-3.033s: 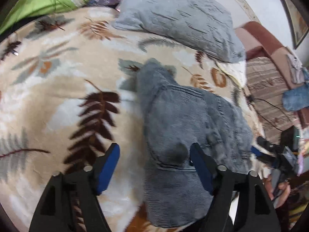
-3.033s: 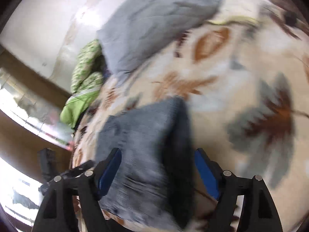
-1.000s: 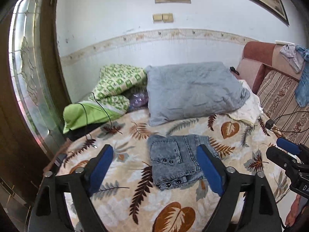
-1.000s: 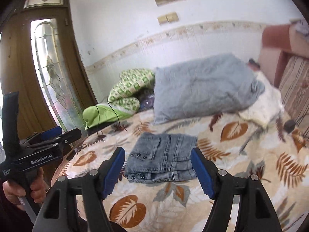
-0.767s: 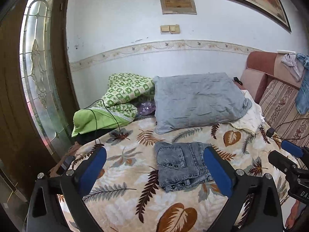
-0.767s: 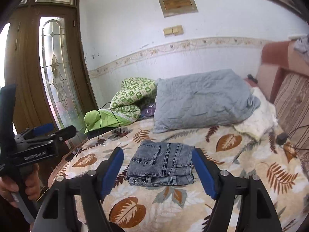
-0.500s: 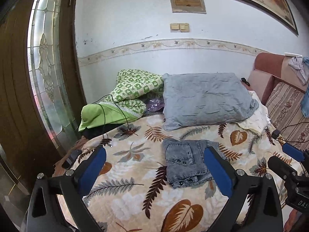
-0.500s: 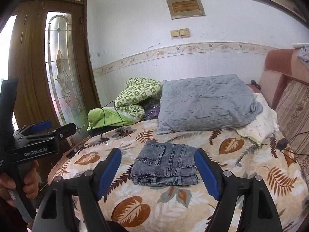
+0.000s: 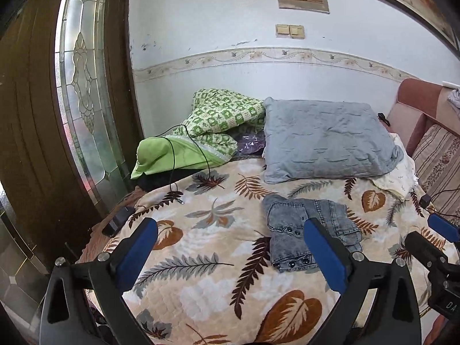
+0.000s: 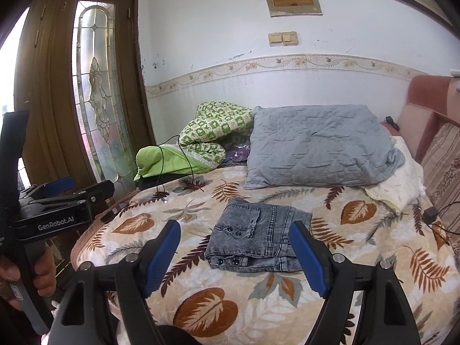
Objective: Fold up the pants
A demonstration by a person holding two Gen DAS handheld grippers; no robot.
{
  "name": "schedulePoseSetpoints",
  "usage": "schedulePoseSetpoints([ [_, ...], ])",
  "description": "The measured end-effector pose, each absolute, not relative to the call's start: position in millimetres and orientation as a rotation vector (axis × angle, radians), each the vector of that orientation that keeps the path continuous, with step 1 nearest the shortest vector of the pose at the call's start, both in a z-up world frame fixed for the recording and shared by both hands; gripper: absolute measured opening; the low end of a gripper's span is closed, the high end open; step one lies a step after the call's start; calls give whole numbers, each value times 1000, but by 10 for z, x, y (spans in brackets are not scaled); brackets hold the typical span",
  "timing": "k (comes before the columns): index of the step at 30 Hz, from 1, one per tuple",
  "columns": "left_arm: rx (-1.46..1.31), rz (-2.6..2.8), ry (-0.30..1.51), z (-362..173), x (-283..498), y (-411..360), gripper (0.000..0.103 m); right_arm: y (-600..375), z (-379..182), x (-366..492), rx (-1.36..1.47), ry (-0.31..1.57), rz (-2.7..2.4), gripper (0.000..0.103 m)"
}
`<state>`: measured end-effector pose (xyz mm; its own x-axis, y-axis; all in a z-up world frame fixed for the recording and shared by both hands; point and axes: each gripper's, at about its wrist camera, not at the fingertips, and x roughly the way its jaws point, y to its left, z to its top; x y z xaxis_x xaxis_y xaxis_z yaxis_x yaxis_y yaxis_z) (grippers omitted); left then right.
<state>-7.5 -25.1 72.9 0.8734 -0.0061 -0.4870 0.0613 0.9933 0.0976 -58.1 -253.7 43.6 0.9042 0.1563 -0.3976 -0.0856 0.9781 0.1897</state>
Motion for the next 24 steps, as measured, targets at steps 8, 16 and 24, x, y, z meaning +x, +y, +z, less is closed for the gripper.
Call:
schedulePoseSetpoints([
  [8, 116, -18, 488, 713, -94, -85, 101, -2426, 477, -527, 157, 430, 118, 81],
  [16, 96, -27, 484, 700, -114, 76, 101, -2216, 440, -464, 112, 459, 143, 81],
  [24, 81, -31, 478, 720, -94, 124, 101, -2131, 420, -433, 95, 476, 153, 81],
])
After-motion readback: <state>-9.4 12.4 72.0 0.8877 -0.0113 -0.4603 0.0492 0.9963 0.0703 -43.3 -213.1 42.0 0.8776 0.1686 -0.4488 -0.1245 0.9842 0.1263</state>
